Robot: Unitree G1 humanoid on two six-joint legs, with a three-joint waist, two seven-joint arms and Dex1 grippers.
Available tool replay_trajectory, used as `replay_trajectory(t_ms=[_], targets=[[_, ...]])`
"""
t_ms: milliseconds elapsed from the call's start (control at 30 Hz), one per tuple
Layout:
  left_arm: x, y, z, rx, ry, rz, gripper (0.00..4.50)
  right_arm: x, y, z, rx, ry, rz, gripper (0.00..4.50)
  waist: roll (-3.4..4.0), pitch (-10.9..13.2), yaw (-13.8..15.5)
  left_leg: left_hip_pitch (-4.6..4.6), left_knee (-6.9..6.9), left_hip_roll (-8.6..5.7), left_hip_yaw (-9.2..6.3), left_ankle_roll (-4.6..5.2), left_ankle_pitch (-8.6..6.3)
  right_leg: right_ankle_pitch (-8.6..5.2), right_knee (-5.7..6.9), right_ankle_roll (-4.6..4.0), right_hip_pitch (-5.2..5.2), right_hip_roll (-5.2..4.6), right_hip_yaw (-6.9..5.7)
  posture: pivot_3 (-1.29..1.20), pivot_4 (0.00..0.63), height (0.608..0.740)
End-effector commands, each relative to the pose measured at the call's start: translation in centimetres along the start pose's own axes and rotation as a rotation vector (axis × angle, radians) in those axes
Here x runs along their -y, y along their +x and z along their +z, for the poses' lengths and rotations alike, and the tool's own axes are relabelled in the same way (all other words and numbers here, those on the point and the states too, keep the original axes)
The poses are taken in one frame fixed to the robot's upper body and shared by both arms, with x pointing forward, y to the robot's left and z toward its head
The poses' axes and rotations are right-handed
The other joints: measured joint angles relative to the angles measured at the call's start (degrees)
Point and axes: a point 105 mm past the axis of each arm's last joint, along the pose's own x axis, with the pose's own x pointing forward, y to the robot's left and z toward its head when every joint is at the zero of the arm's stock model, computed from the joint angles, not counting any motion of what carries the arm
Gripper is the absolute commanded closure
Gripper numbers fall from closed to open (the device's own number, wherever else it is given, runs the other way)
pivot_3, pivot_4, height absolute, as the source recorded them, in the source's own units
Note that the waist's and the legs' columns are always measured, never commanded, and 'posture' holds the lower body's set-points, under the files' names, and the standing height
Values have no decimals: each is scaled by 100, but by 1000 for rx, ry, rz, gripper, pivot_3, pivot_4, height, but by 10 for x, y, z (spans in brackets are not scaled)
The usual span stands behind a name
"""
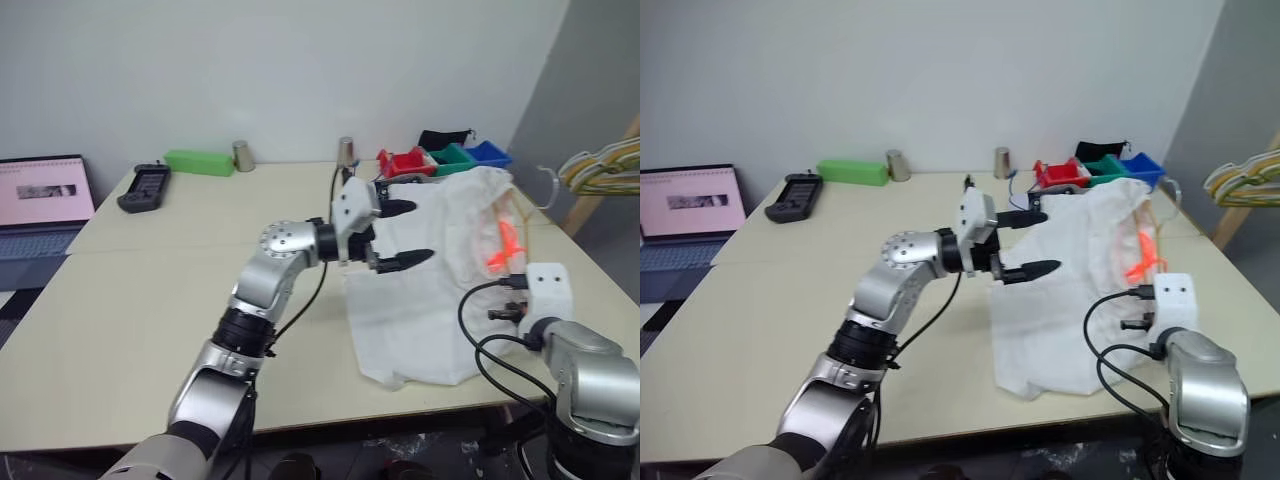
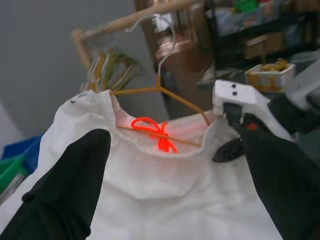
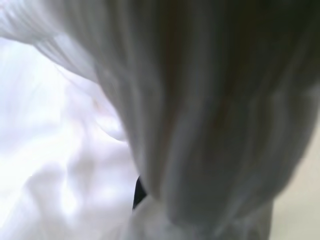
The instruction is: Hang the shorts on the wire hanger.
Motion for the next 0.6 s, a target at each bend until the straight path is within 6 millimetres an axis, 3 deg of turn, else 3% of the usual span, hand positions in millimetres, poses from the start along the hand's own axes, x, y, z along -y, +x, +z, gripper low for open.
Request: replay_trajectory(t_ms=[33,267,400,600], targets=[[5,32,20,102,37,-70,51,46,-19,2,34,130,-250,4500,6,-3,-126,-1,-1,0,0,0,0,-1,-2,-1,0,2,-1,-46,0,740],[17,68,36,194,52,-142,51,92,-33,-6,26,256,-447,4500,66,-38,-491,0,-35,-4,15,1,-1,-11,-34,14,1,3,18,-106,0,740],[21,81,37,203,52,-152,51,110,-35,3,42,270,-476,4500,94,-56,-645,16,-85,-10,62,1,0,-17,-48,26,4,3,69,-126,0,740],[31,102,57,282,94,-174,51,165,-32,42,71,306,-538,4500,124,-63,-772,28,-101,-42,86,4,-2,-31,-50,58,1,3,124,-150,0,740]])
